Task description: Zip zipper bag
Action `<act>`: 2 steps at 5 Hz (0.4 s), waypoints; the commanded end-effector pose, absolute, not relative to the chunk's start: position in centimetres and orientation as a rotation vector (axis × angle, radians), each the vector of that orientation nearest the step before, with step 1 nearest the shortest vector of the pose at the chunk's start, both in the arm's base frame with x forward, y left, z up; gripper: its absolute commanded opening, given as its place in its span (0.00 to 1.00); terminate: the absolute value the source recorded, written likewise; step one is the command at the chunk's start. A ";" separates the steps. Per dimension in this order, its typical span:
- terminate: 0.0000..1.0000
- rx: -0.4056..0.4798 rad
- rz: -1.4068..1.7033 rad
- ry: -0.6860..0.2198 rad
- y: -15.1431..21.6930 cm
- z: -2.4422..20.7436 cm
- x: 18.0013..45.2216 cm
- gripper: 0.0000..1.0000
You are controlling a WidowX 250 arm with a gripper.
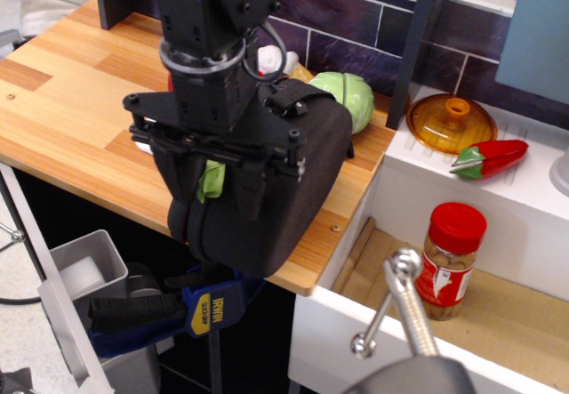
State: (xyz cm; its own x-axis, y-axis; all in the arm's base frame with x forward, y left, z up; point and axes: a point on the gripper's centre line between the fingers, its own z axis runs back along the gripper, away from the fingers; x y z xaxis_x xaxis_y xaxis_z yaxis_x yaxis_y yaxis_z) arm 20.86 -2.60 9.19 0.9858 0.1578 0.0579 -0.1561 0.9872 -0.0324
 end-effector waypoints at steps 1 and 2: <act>0.00 -0.031 0.200 -0.086 -2.1 9.7 21.5 0.00; 0.00 -0.004 0.151 -0.041 -1.7 7.9 19.5 0.00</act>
State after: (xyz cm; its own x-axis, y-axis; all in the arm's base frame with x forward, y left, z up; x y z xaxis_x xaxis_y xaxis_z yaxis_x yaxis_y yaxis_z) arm 19.01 -1.63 7.83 0.9863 0.1595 0.0411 -0.1594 0.9872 -0.0065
